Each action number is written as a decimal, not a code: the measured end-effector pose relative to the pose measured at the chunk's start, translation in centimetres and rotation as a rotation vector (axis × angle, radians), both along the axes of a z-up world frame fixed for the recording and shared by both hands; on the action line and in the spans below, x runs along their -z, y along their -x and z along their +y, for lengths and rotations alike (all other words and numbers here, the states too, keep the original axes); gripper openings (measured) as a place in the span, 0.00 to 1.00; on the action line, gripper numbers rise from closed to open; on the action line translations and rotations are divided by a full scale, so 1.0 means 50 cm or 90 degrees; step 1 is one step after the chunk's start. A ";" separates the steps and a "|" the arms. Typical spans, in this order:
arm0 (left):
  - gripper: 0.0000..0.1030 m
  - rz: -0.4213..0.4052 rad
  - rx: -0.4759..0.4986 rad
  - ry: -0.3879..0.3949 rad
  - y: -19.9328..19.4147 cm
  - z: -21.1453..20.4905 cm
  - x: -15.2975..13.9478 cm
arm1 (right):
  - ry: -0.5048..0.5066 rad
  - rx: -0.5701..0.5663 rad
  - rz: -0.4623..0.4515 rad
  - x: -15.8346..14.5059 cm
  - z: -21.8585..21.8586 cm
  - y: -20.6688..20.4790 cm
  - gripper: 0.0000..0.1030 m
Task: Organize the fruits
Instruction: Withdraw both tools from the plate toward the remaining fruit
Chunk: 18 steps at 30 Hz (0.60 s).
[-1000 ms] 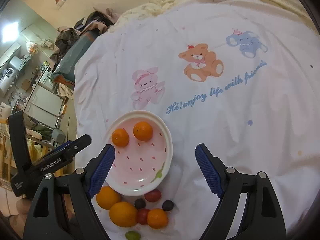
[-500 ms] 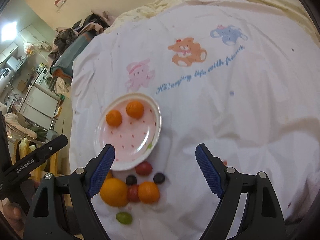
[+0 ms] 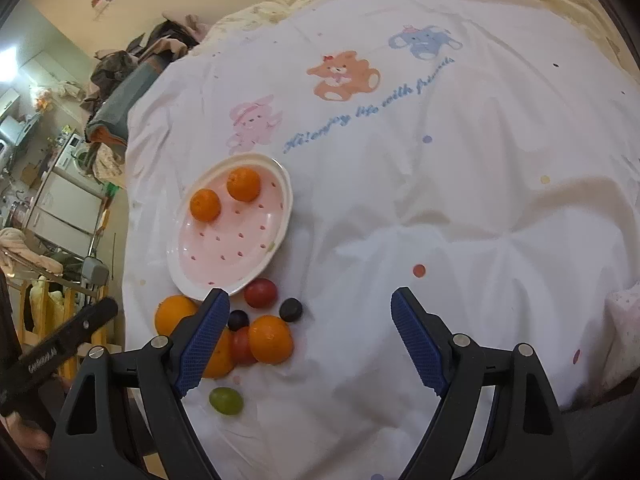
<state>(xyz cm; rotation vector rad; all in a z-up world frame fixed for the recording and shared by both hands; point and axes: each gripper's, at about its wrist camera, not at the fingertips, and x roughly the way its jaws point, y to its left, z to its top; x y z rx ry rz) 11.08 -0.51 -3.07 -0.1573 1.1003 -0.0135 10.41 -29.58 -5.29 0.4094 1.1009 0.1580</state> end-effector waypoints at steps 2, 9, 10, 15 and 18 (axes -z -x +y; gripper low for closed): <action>0.85 0.022 -0.003 0.005 0.002 -0.001 0.017 | 0.001 0.006 0.007 0.005 -0.002 -0.003 0.83; 0.85 0.088 0.007 -0.014 0.000 -0.026 0.067 | -0.007 0.016 0.026 0.019 -0.001 -0.015 0.83; 0.84 0.095 -0.002 -0.013 -0.005 -0.022 0.073 | -0.008 0.016 0.027 0.020 -0.001 -0.015 0.83; 0.79 0.134 -0.071 0.015 -0.030 0.020 0.102 | -0.012 0.021 0.037 0.027 -0.003 -0.019 0.83; 0.76 0.175 -0.096 0.042 -0.048 0.035 0.129 | -0.016 0.023 0.046 0.032 -0.002 -0.022 0.83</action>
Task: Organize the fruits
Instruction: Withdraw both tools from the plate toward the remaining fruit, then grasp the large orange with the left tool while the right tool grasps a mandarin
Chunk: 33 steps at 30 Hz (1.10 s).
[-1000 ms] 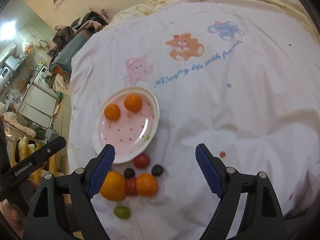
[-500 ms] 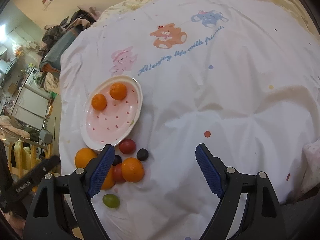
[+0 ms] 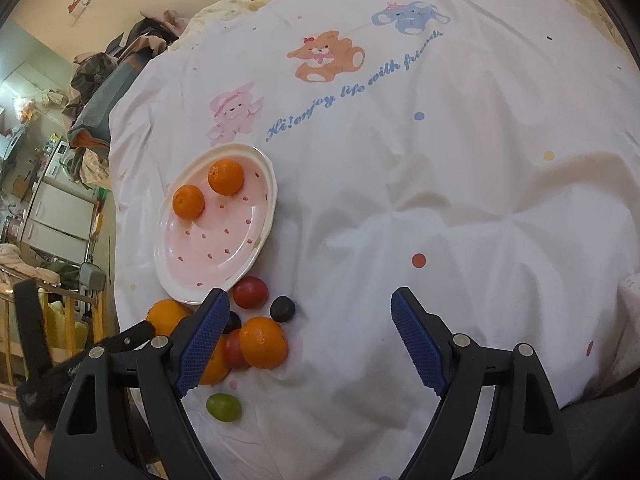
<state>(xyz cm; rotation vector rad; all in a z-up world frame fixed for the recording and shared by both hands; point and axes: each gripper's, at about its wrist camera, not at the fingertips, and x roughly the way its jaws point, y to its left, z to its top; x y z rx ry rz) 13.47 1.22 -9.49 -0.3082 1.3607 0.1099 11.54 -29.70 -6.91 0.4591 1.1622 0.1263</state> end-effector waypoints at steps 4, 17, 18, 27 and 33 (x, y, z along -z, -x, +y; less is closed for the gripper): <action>0.76 0.024 -0.025 0.027 -0.005 0.007 0.023 | -0.004 -0.002 0.000 0.000 0.004 -0.001 0.83; 0.60 0.074 -0.071 0.143 -0.014 0.017 0.068 | 0.005 -0.002 0.006 0.005 0.008 -0.003 0.83; 0.60 0.072 -0.067 0.140 -0.014 0.014 0.067 | 0.006 -0.003 0.006 0.005 0.009 -0.002 0.83; 0.50 0.069 -0.036 0.136 -0.029 0.008 0.064 | 0.011 -0.004 0.002 0.002 0.008 -0.003 0.83; 0.49 0.028 0.018 0.064 -0.002 -0.005 0.002 | 0.000 -0.001 -0.001 -0.003 0.003 0.000 0.83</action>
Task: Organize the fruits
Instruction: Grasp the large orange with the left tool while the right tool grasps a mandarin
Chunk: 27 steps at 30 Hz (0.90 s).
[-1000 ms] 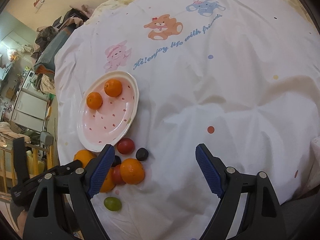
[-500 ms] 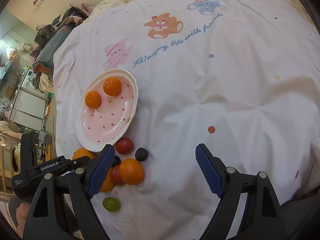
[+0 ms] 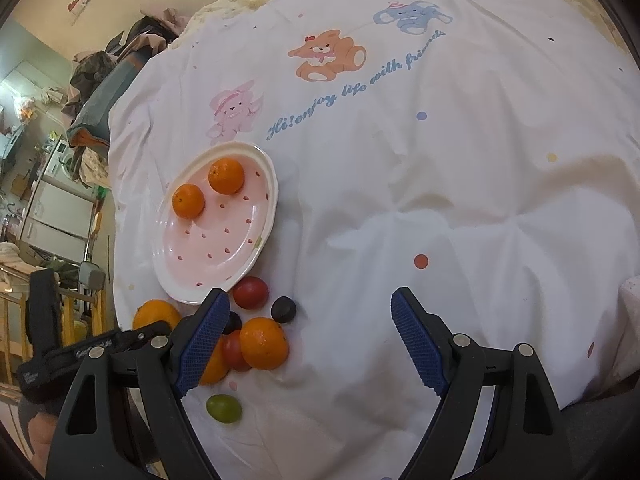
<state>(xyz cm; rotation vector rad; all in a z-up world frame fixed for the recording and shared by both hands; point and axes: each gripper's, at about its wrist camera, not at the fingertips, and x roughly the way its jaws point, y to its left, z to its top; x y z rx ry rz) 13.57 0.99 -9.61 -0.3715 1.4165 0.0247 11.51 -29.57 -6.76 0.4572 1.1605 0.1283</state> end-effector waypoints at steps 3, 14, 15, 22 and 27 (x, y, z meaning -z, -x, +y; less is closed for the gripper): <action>0.49 -0.029 0.031 -0.031 0.013 -0.006 -0.044 | -0.008 0.004 -0.002 -0.004 -0.003 0.001 0.83; 0.49 -0.085 0.088 -0.088 0.051 0.005 -0.089 | -0.044 -0.044 0.051 0.023 0.029 -0.009 0.83; 0.49 -0.080 0.077 -0.082 0.049 0.009 -0.083 | -0.069 -0.052 0.068 0.033 0.035 -0.010 0.83; 0.49 -0.084 0.050 -0.071 0.046 0.024 -0.088 | -0.062 -0.119 0.110 0.073 0.099 -0.028 0.68; 0.49 -0.075 0.058 -0.062 0.049 0.024 -0.083 | -0.044 -0.143 0.117 0.090 0.131 -0.033 0.64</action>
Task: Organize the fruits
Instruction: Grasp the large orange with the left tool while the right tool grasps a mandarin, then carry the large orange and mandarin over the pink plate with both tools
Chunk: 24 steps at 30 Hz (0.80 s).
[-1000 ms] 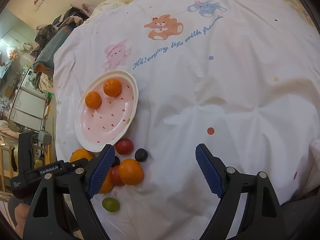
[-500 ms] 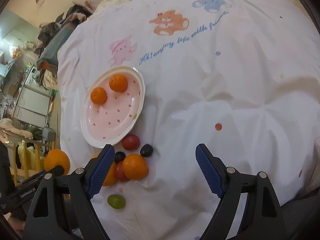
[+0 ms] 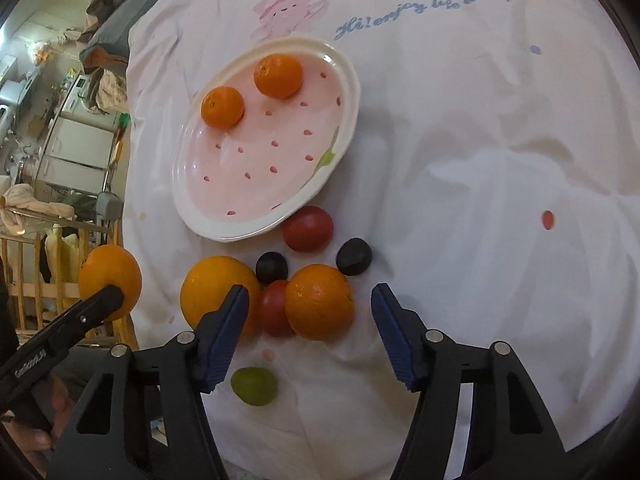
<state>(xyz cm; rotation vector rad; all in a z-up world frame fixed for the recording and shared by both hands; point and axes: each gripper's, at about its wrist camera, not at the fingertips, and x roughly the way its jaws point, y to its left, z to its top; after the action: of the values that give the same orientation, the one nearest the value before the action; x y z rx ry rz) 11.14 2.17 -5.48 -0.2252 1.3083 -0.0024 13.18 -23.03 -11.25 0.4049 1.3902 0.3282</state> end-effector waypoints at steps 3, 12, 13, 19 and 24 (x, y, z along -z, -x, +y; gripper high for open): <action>0.49 0.003 0.001 -0.001 -0.001 -0.002 0.003 | 0.009 -0.004 0.005 0.011 0.008 -0.005 0.56; 0.49 -0.015 0.014 -0.016 0.003 -0.013 -0.001 | 0.031 -0.016 -0.016 0.003 0.003 0.005 0.38; 0.49 -0.015 0.011 -0.017 0.002 -0.011 -0.001 | 0.027 -0.015 -0.020 -0.001 0.001 0.006 0.38; 0.49 -0.016 0.000 -0.033 -0.002 0.001 0.006 | 0.011 -0.005 -0.048 -0.030 -0.009 0.014 0.38; 0.49 -0.026 -0.004 -0.043 0.000 0.001 0.006 | -0.006 0.024 -0.073 -0.058 -0.035 0.023 0.38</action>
<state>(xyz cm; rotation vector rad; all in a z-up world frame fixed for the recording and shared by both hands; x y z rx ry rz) 11.14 2.22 -5.80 -0.1706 1.2651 0.0423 12.04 -24.76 -8.33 0.4138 1.2675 0.3226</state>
